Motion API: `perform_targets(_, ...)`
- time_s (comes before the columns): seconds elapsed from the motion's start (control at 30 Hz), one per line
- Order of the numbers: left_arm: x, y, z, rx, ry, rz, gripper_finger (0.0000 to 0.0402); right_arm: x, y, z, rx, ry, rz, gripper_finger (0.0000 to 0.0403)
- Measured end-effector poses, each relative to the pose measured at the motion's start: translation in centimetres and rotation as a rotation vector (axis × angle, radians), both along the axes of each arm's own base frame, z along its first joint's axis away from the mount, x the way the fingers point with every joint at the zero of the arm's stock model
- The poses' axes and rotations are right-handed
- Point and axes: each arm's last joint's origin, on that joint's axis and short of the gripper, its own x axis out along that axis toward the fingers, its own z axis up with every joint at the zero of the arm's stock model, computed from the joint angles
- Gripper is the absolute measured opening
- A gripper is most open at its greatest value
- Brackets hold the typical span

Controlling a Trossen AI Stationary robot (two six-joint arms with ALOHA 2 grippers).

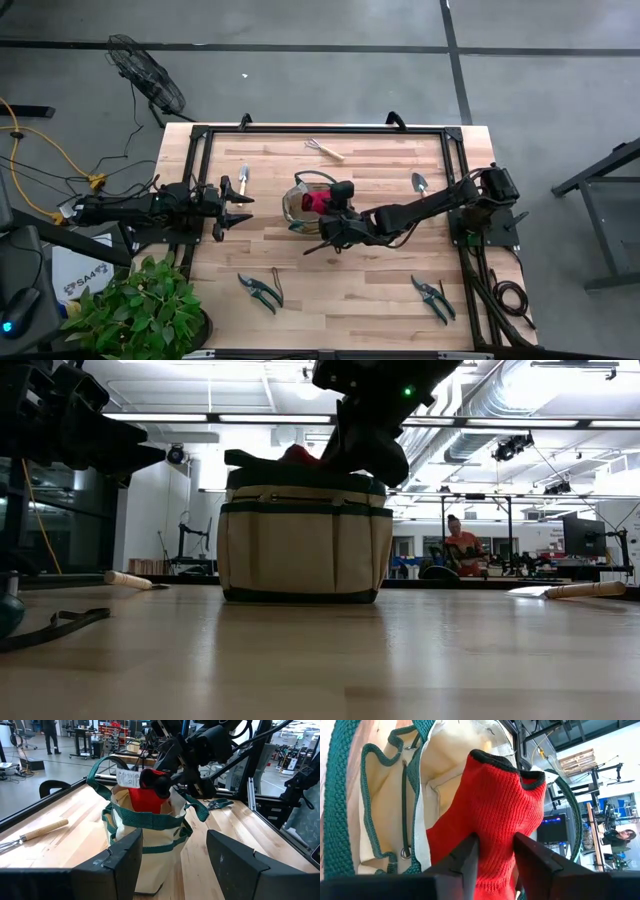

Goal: Pick & Place Garden tools in Gardening bag
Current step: Put the red gloves into the light brown gardening bag, then put the right green shear scissors into the light brown gardening bag

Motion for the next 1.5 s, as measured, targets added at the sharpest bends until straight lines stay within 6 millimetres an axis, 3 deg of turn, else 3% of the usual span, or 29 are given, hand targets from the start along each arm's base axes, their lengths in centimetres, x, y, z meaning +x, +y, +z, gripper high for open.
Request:
perform_targets(0.27, 0.0, 0.0, 0.0, 0.0, -0.001, 0.0, 0.0214, 0.0, -0.1, 0.0, 0.022, -0.041, -0.046, 0.0165)
perform_targets(0.5, 0.0, 0.0, 0.0, 0.0, 0.0, 0.0, 0.0214, -0.3, 0.1, 0.4, -0.071, -0.128, -0.192, 0.0191)
perform_targets(1.0, 0.0, 0.0, 0.0, 0.0, 0.0, 0.0, 0.0214, -1.2, 1.8, 1.1, -0.223, -0.302, -0.393, 0.0189)
perform_targets(1.23, 0.0, 0.0, 0.0, 0.0, -0.001, 0.001, 0.0214, -1.4, 2.1, 1.4, -0.077, -0.398, -0.39, 0.0189)
perform_targets(1.5, 0.0, 0.0, 0.0, 0.0, -0.001, 0.0, 0.0214, -3.6, 1.7, 4.4, 0.278, -0.45, -0.333, 0.0189)
